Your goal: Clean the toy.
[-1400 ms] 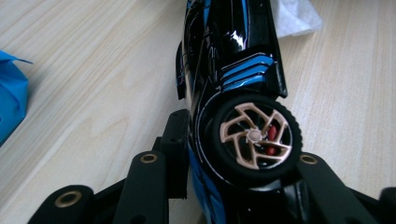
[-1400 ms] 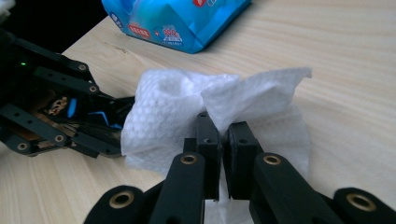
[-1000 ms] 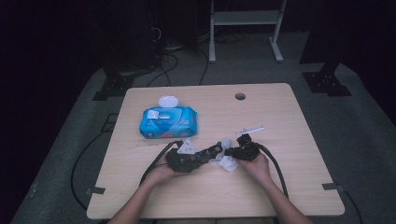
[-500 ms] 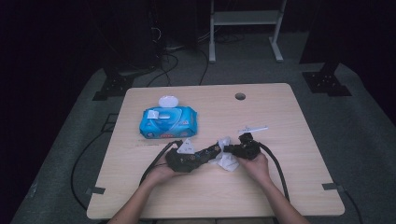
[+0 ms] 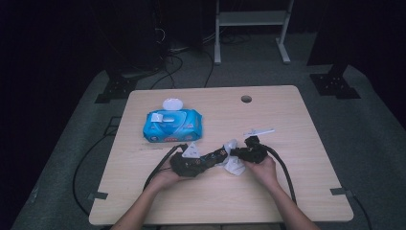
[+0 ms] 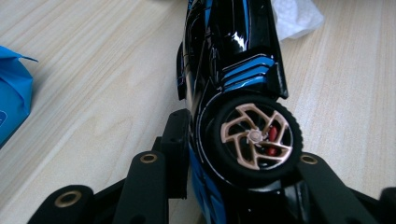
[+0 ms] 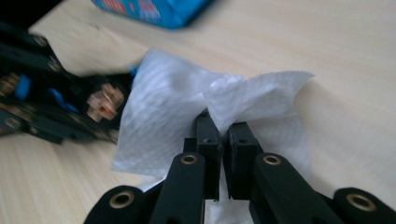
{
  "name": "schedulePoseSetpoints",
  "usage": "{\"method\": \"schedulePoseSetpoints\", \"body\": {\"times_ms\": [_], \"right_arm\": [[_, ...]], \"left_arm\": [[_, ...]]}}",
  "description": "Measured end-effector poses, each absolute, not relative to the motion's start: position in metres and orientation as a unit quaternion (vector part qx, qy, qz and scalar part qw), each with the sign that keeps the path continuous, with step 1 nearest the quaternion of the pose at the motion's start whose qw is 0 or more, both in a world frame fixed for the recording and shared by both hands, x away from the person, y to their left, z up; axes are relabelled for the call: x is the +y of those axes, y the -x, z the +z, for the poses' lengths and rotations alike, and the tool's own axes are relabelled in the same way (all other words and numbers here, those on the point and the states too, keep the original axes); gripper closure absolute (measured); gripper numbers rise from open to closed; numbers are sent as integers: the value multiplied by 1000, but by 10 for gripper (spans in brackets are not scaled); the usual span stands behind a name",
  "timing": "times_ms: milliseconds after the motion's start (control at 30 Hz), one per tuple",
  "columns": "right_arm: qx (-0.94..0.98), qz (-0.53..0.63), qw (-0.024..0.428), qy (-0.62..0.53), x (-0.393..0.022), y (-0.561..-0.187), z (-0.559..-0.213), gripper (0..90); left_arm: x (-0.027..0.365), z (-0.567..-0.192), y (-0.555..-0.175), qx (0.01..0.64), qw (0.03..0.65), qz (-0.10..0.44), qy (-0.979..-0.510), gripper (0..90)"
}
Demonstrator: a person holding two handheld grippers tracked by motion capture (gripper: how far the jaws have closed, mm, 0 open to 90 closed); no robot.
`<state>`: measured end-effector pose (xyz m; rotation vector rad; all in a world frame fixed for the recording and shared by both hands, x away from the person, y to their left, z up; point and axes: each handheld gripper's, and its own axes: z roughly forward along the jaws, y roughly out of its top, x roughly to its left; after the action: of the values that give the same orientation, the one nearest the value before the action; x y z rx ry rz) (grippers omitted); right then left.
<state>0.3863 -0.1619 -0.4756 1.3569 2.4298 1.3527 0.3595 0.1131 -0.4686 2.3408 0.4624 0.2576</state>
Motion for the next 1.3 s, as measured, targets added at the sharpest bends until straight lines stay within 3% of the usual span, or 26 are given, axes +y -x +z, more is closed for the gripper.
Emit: {"method": "schedulePoseSetpoints", "body": {"times_ms": [100, 367, 600, 867, 1100, 1300], "right_arm": [[791, 427, 18, -438, -159, -385, -483, 852], [780, 460, 39, -423, -165, -385, -459, 852], [788, 433, 14, -437, -161, -385, -485, 852], [784, 462, 42, -413, -161, -381, -454, 853], [784, 449, 33, -426, -163, -381, -470, 852], [786, 453, 41, -419, -167, -379, -463, 852]], "left_arm": [[114, -469, -360, 180, 364, 98, -909, 627], [113, -469, -360, 179, 363, 101, -909, 626], [113, -469, -360, 178, 363, 100, -909, 626], [115, -468, -361, 183, 368, 100, -906, 624], [114, -467, -360, 180, 366, 102, -907, 622], [117, -464, -361, 184, 380, 91, -902, 614]]}}
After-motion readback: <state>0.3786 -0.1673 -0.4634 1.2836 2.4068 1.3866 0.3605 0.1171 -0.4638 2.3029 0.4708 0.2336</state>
